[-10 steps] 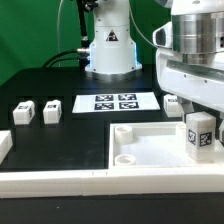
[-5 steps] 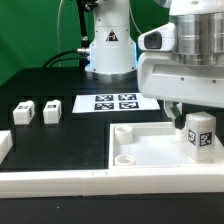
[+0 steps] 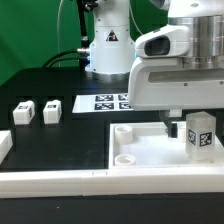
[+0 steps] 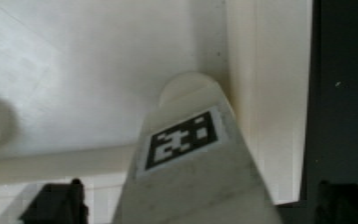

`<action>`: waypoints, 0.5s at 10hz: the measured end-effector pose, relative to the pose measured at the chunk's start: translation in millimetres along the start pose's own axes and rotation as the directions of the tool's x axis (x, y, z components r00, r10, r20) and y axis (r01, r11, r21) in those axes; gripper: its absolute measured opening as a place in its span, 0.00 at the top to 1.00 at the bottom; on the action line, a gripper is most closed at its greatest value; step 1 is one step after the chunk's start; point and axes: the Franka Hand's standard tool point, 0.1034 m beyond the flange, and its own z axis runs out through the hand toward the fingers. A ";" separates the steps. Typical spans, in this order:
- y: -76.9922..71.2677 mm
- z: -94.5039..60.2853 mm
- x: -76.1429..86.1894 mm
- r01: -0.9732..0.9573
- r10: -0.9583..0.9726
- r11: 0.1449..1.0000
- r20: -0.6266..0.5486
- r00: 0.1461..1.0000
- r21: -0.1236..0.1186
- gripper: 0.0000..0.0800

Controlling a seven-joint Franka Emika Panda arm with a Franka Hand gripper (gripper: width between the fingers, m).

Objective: Assemble one leg

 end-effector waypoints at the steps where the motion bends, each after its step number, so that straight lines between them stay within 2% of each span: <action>1: -0.3 -0.2 -1.3 0.053 -0.053 0.999 -0.001 0.999 0.000 0.19; 2: 0.6 -0.6 -1.0 0.121 -0.121 0.993 -0.001 0.993 -0.004 0.19; 5: 0.9 0.7 -1.5 0.119 -0.119 0.993 0.001 0.993 -0.004 0.19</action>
Offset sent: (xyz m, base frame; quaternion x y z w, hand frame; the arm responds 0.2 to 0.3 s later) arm 0.0000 0.0000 0.0000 0.0000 0.0000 0.0000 1.0000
